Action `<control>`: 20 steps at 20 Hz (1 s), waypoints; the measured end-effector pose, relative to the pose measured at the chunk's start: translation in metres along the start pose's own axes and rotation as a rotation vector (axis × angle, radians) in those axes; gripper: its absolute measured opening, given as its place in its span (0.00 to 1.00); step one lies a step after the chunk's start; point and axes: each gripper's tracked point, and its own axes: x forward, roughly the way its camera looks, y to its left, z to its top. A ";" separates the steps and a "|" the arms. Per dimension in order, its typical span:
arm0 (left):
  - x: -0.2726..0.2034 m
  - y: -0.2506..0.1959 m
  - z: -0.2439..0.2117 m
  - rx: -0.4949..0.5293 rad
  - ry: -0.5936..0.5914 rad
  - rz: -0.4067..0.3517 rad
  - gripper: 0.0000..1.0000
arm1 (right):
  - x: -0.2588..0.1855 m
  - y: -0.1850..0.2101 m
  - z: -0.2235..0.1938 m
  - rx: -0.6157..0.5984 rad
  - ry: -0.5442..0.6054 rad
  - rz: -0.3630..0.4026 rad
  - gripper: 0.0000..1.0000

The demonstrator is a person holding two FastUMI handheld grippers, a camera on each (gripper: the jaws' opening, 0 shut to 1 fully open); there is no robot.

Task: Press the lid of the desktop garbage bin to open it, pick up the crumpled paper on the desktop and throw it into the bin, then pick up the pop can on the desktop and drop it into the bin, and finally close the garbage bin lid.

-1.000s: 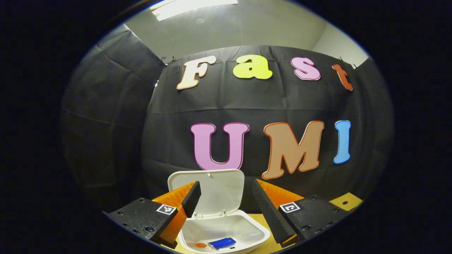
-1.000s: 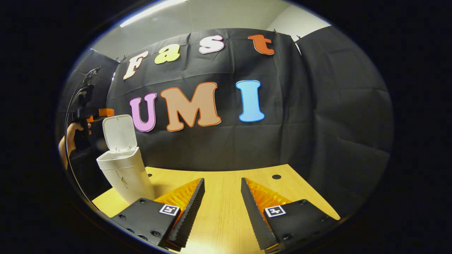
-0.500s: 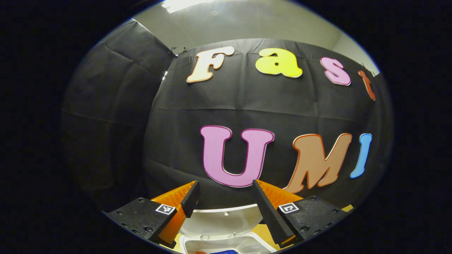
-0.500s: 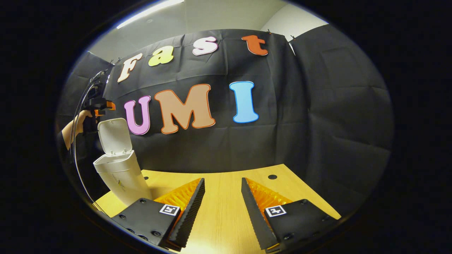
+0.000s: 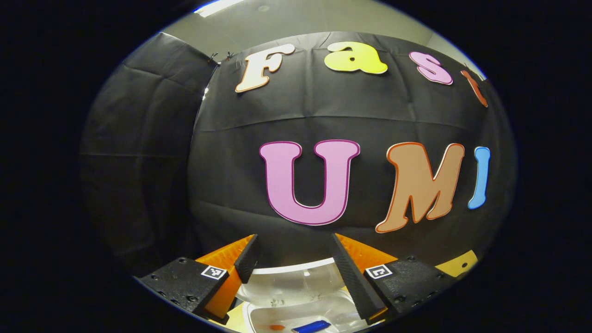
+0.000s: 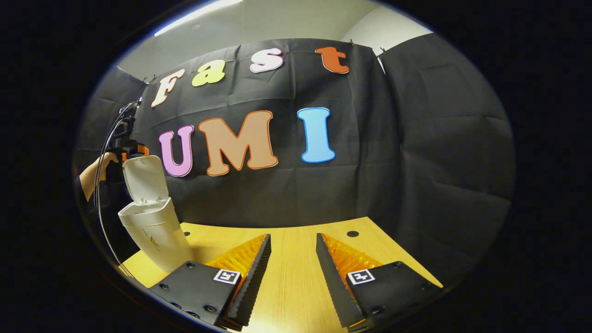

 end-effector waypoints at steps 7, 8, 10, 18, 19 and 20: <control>-0.069 -0.027 -0.045 -0.004 0.012 -0.055 0.92 | 0.010 0.015 -0.008 -0.004 0.028 0.064 0.69; -0.078 -0.029 -0.055 -0.001 0.020 -0.060 0.92 | 0.011 0.016 -0.008 -0.012 0.032 0.071 0.72; -0.084 -0.040 -0.075 -0.002 0.048 -0.069 0.94 | 0.013 0.019 -0.012 -0.032 0.045 0.085 0.72; -0.103 -0.042 -0.148 -0.013 0.134 -0.052 0.91 | 0.016 0.029 -0.028 -0.088 0.098 0.123 0.70; -0.105 -0.045 -0.155 -0.007 0.132 -0.054 0.91 | 0.016 0.029 -0.032 -0.092 0.107 0.125 0.69; -0.104 -0.049 -0.166 -0.004 0.147 -0.061 0.92 | 0.018 0.030 -0.036 -0.099 0.117 0.125 0.69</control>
